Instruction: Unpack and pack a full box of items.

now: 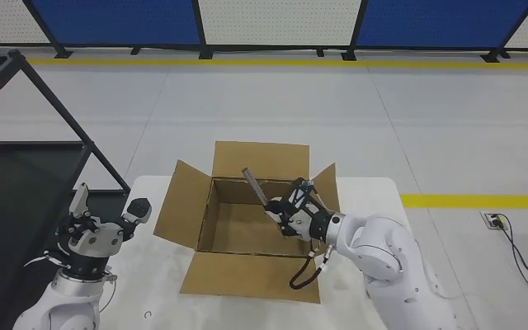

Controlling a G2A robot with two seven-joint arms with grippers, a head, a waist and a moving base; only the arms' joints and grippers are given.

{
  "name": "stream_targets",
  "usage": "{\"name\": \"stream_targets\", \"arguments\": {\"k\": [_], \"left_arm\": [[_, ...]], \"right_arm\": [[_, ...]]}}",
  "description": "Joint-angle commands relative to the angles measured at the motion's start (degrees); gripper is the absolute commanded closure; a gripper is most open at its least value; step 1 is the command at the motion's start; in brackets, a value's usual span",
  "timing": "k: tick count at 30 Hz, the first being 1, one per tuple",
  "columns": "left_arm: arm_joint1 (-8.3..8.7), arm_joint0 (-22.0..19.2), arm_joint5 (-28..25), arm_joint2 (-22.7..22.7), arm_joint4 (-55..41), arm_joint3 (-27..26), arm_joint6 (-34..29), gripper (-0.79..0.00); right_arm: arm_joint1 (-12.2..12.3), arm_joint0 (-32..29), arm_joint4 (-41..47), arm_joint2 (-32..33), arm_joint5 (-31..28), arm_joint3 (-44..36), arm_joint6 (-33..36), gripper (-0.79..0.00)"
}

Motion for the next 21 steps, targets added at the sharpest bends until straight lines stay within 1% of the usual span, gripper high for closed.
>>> {"name": "stream_targets", "arguments": {"k": [1, 8, 10, 12, 15, 18, 21], "left_arm": [[0.00, 0.00, 0.00, 0.00, 0.00, 0.00, 0.00, -0.785], [0.00, 0.00, 0.00, 0.00, 0.00, 0.00, 0.00, -0.785], [0.00, 0.00, 0.00, 0.00, 0.00, 0.00, 0.00, -0.785], [0.00, 0.00, 0.00, 0.00, 0.00, 0.00, 0.00, -0.785], [-0.07, 0.55, 0.32, 0.10, -0.40, -0.10, 0.46, -0.785], [-0.07, 1.08, 0.72, 0.10, -0.30, -0.26, -0.06, -0.785], [-0.04, 1.24, 1.04, 0.10, 0.00, -0.15, -0.70, -0.785]], "right_arm": [[0.00, 0.00, 0.00, 0.00, 0.00, 0.00, 0.00, 0.000], [0.00, 0.00, 0.00, 0.00, 0.00, 0.00, 0.00, 0.000], [0.05, -0.50, 0.56, -0.05, 0.11, -0.97, -1.27, 0.000], [0.22, -0.68, 3.11, 0.57, -0.81, -2.28, -2.01, 0.000], [0.77, -1.27, 7.26, 2.93, -1.99, -4.58, -1.22, 0.000], [1.50, -3.15, 12.85, 5.93, -2.98, -8.00, 0.76, 0.000], [2.44, -6.26, 18.55, 9.49, -3.94, -12.76, 3.98, 0.000]]}}
